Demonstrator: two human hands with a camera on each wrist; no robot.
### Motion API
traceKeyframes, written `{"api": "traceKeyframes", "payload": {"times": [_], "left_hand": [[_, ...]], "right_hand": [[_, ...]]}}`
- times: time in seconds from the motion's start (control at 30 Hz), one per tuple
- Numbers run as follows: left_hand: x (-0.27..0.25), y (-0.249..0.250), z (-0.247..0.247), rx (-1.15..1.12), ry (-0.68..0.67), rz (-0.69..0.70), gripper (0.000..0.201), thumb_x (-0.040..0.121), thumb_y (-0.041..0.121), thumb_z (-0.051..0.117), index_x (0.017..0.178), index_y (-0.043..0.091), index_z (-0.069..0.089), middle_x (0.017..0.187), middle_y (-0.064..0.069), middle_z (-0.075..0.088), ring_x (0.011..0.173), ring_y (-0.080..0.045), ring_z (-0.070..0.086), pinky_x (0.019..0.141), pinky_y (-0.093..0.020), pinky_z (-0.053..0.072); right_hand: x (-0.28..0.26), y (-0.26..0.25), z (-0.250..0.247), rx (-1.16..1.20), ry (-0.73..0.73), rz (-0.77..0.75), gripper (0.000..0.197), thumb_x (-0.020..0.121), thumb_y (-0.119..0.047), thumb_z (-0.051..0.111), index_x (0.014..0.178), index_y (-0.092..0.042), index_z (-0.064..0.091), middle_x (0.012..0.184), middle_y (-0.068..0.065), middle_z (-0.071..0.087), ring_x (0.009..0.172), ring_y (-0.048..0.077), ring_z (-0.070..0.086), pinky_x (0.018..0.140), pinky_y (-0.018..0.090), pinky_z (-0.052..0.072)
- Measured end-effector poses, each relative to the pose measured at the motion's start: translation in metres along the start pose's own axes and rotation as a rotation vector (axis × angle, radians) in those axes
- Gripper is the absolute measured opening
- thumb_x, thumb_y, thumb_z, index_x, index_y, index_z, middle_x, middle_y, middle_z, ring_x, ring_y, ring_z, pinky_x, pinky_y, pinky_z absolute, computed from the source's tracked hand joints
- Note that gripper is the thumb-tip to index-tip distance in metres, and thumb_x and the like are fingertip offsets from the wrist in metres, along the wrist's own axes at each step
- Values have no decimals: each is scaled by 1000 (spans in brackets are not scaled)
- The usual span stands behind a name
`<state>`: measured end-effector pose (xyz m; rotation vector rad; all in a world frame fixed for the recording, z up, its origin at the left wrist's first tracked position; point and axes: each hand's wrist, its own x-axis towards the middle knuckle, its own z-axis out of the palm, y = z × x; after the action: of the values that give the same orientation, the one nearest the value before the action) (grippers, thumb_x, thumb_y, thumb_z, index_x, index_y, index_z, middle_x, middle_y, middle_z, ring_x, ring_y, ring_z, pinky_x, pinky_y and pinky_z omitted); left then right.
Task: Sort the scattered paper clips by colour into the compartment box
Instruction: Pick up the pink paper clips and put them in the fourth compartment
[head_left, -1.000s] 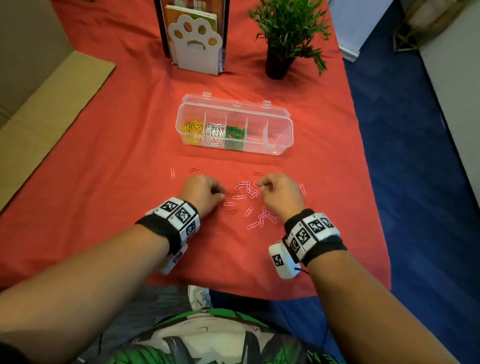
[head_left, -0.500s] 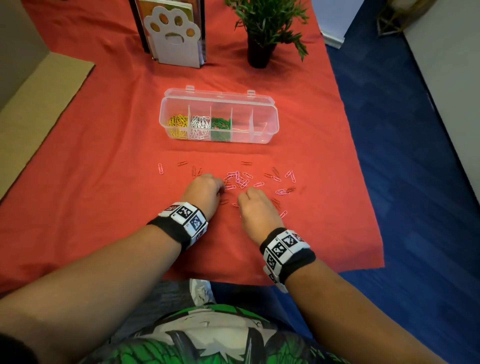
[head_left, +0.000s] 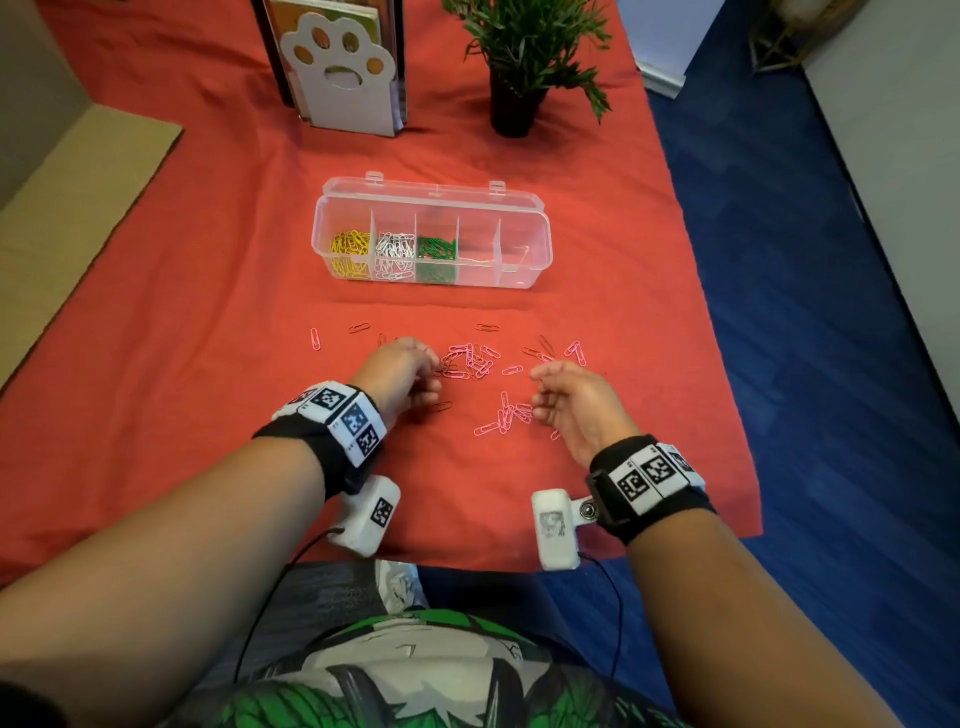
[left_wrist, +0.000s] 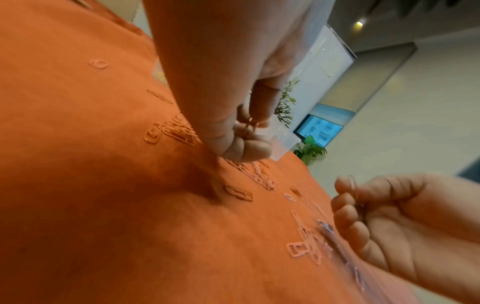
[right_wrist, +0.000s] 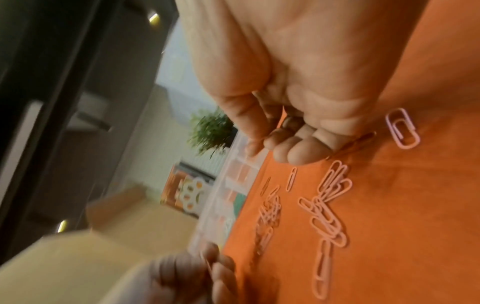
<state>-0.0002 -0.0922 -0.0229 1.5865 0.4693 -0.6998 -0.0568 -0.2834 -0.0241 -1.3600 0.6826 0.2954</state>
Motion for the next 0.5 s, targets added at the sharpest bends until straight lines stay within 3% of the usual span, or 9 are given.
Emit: {"api": "traceKeyframes", "payload": {"times": [0.1,0.2,0.27,0.33,0.4,0.5], "left_hand": [[0,3,4,-38,-22,-24,28,78,-4,31,65,14,47,63,-3,43,52,-15,42,41,-15,42],[6,-4,9,178,6,92,21,84,10,50,67,18,58,58,-2,47,51,-16,45,52,-24,42],[8,-9,10,543,37,279,10,84,21,60,78,20,68,68,1,58,65,-18,54,69,-28,46],[9,-15,11,918,106,426,17,84,24,61,97,20,72,88,-5,61,84,-23,58,81,-28,46],[10,-19,11,1075,139,502,25,84,25,60,107,22,69,101,-11,59,97,-29,58,87,-32,48],[10,-22,14,1105,140,566,26,85,20,59,109,18,67,102,-12,57,97,-30,58,85,-33,46]], "right_hand": [[-5,-1,-2,191,-22,65,23,87,-2,34,75,-9,52,69,4,48,61,16,50,53,23,43],[-5,5,2,49,-14,60,19,88,1,41,79,-11,53,69,2,46,58,13,46,52,23,41],[-2,10,5,-206,29,26,21,85,2,46,79,-16,55,68,0,49,58,12,46,52,23,38],[4,17,5,-584,88,-70,18,83,-6,51,76,-21,57,75,0,59,67,15,52,61,24,41],[5,23,6,-929,110,-154,4,81,-17,56,84,-19,58,95,9,62,84,21,56,78,25,45],[1,34,11,-1256,150,-287,37,82,-35,60,106,-8,54,112,17,51,105,32,50,95,38,45]]}}
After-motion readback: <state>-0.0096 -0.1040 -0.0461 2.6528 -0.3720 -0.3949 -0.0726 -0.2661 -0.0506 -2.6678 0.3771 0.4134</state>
